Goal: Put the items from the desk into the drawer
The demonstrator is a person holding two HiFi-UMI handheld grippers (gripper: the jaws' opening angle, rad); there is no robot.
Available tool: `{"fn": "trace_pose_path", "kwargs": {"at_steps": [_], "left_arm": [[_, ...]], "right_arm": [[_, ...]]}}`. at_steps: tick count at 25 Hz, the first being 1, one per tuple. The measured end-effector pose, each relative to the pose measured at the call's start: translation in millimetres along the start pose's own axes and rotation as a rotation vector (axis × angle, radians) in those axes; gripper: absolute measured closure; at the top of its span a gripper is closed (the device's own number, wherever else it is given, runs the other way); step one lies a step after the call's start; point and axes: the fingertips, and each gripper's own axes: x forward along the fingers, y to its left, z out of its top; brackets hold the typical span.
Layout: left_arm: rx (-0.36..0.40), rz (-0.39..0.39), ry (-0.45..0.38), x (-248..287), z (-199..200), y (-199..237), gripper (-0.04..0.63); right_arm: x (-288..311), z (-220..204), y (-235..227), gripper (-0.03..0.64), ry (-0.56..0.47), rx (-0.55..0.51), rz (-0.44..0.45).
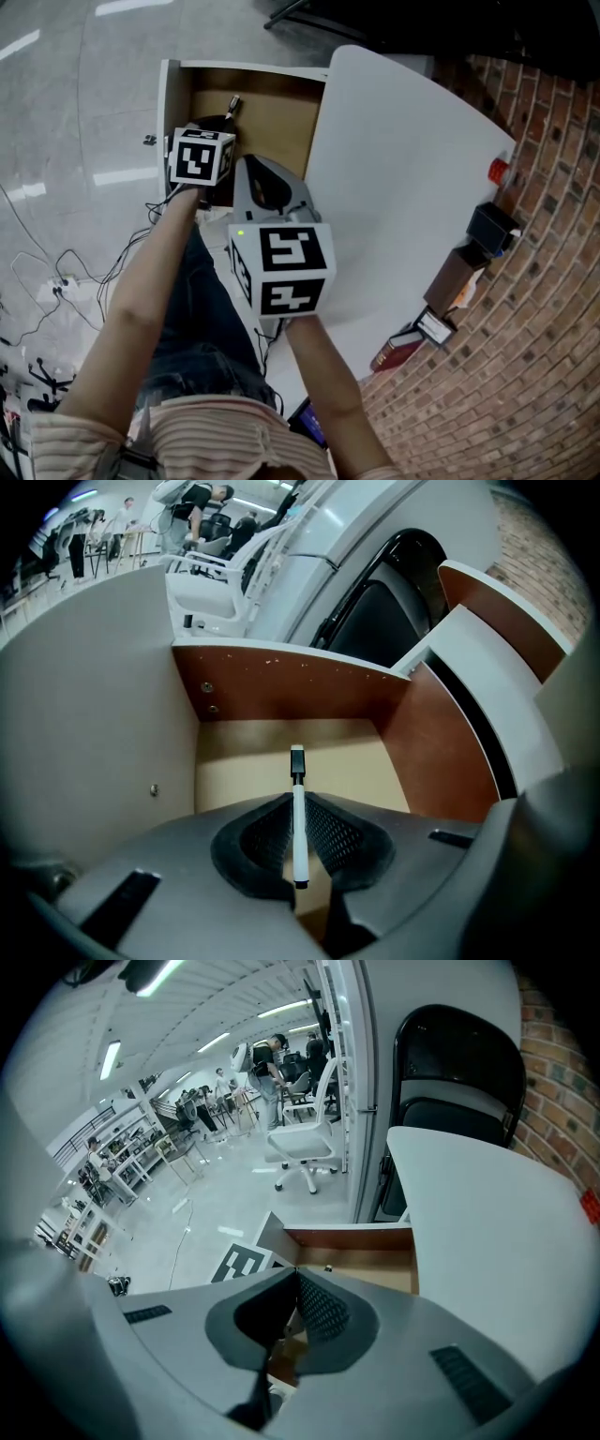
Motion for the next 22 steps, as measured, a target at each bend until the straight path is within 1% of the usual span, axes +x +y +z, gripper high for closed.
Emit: {"fn": "trace_pose_path", "kwargs": {"at_steps": [4,6,8,11,13,22], "left_arm": [[-0.025,0.009,0.012,9.3,-1.0,6.6,0.552],[-0.037,-0.002,0.018,13.0,-0.1,4.0,0.552],[-0.039,-0.009,0.038,19.3,-3.6,2.9,0.552],[-0.036,0.002,0.043,25.8,-6.1,6.2,0.552],[-0.049,-0.019,0.044,30.2,-8.2,2.5,0.552],[-0.012,0.005,0.068,35.1,-10.7,7.9,0.552]], "right_arm": [[1.6,2.6,4.0,0.600,-0.003,-0.003,0.010],[1.2,4.2,4.6,0.600,-0.006,-0.009,0.009],[2.0,4.9,4.4,0.600,-0.004,-0.012,0.012],[2.3,6.6,3.8,0.600,-0.005,-0.014,0.015],[1.3,7.6,1.8,0.600,-0.007,-0.016,0.011],[3.3,7.8,1.0,0.600,-0.010,0.000,0.002]]}}
